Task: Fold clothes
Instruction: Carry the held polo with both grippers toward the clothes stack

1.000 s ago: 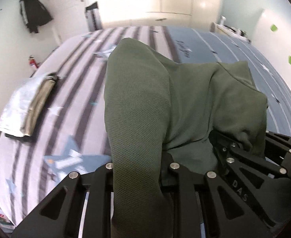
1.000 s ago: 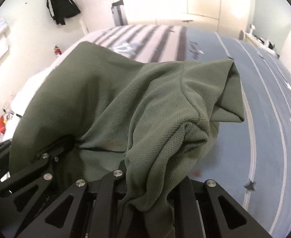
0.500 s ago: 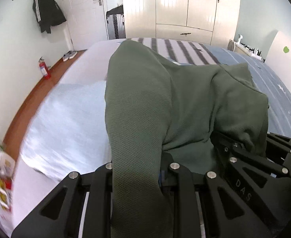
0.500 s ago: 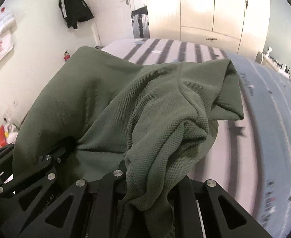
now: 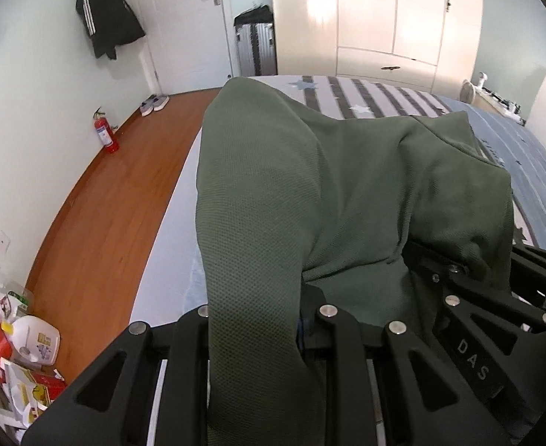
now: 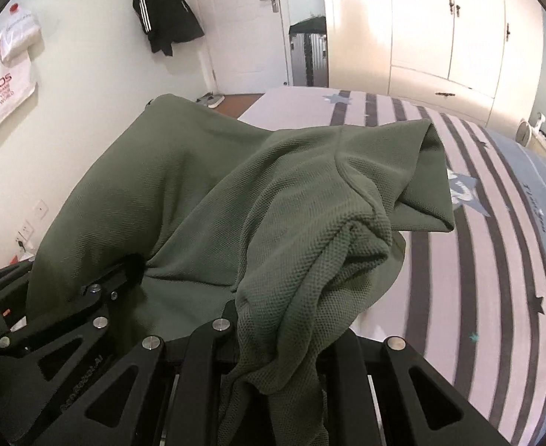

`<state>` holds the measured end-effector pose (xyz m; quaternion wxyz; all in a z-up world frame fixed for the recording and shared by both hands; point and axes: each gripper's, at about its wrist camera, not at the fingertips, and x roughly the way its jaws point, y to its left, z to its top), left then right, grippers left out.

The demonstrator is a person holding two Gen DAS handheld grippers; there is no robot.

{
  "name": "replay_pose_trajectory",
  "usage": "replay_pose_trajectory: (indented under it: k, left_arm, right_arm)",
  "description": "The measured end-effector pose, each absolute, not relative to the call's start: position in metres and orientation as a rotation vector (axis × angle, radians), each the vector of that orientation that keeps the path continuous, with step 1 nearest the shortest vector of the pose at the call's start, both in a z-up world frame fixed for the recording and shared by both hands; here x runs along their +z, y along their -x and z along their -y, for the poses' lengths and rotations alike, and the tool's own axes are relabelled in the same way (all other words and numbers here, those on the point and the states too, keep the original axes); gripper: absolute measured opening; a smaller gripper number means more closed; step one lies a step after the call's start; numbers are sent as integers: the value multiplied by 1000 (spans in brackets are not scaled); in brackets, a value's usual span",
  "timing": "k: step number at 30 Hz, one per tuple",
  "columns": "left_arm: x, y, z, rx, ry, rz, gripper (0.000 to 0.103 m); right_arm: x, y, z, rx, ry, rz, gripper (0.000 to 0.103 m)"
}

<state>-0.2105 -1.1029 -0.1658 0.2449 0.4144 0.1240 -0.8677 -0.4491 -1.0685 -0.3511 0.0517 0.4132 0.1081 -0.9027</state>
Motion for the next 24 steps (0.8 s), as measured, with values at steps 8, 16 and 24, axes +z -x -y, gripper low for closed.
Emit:
replay_pose_trajectory:
  k: [8,16,24]
  left_arm:
    - [-240,207,1133,-2341,-1245,-424,24]
    - [-231,209,1165,-2370,-1260,-463,47]
    - [-205,202,1170,-2378,-1196,-386,65]
  right_arm:
    - [-408,468,1053,-2726,-1436,-297,16]
    - [-409,459,1015,-2752,-1469,-216,47]
    - [-374,435,990,-2790,-1437,-217,47]
